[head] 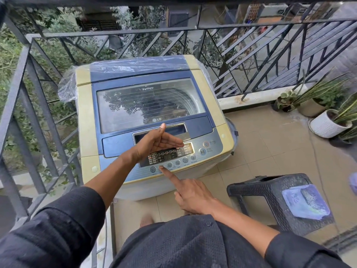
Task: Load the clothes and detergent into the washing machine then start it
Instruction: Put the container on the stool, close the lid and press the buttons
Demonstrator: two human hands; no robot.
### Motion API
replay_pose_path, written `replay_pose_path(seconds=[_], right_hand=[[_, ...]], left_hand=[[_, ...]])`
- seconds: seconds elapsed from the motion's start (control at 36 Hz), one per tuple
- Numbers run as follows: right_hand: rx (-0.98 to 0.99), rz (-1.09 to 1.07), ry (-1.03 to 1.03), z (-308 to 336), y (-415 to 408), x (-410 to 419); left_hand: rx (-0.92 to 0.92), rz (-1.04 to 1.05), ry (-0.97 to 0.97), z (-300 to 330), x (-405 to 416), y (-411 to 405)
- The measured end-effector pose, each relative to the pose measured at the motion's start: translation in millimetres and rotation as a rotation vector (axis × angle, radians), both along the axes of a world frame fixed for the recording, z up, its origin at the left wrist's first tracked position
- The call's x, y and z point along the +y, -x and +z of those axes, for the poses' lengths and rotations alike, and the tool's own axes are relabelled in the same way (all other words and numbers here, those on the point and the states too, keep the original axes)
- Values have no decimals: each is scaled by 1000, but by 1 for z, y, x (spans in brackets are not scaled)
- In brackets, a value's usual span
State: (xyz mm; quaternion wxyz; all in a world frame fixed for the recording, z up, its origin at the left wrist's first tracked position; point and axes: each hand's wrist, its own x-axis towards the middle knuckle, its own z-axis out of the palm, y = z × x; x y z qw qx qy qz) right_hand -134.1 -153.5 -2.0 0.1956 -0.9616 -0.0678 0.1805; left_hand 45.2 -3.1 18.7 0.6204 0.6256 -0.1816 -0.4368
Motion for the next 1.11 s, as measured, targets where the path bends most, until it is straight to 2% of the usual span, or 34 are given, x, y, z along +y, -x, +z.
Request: replay_pose_path(seconds=[0.72, 1.11], right_hand=[[-135, -301, 106, -14, 7, -62], [-126, -341, 128, -19, 11, -86]], left_hand=[[-117, 84, 33, -1, -1, 16], [-112, 100, 16, 0, -1, 17]])
